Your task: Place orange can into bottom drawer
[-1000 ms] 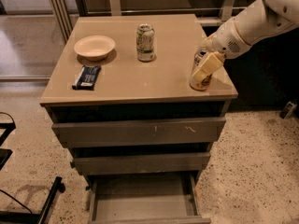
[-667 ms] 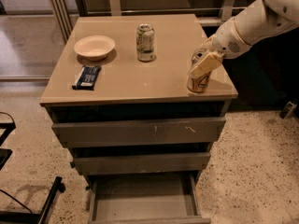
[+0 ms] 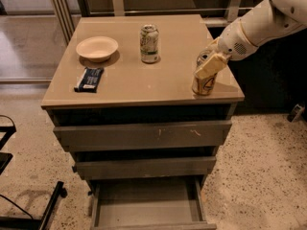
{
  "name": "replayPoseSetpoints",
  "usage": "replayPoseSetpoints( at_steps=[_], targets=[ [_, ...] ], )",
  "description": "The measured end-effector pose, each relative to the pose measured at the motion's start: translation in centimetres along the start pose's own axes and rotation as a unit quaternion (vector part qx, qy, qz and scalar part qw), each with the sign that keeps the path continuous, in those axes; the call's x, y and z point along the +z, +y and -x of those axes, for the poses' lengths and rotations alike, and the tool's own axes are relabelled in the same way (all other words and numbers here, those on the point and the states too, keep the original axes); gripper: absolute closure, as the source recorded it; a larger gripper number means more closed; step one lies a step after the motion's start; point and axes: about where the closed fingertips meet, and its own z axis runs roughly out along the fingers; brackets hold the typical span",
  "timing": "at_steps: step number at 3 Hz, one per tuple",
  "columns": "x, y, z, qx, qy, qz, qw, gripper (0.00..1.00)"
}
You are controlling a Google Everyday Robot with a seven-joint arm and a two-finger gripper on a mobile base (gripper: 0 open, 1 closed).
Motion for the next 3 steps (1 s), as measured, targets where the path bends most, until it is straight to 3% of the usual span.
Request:
replayPoseSetpoints(
  at_steps=[1,2,3],
  targets=[
    [0.0,0.0,0.0,0.000,0.000,0.000,1.0000,1.00],
    [-2.2,3.1,0.6,-0.013,-0.009,-0.012,0.9998,1.00],
    [-4.8,8.1,0.8,-0.024,-0.015,-0.020,0.9994,1.00]
  ],
)
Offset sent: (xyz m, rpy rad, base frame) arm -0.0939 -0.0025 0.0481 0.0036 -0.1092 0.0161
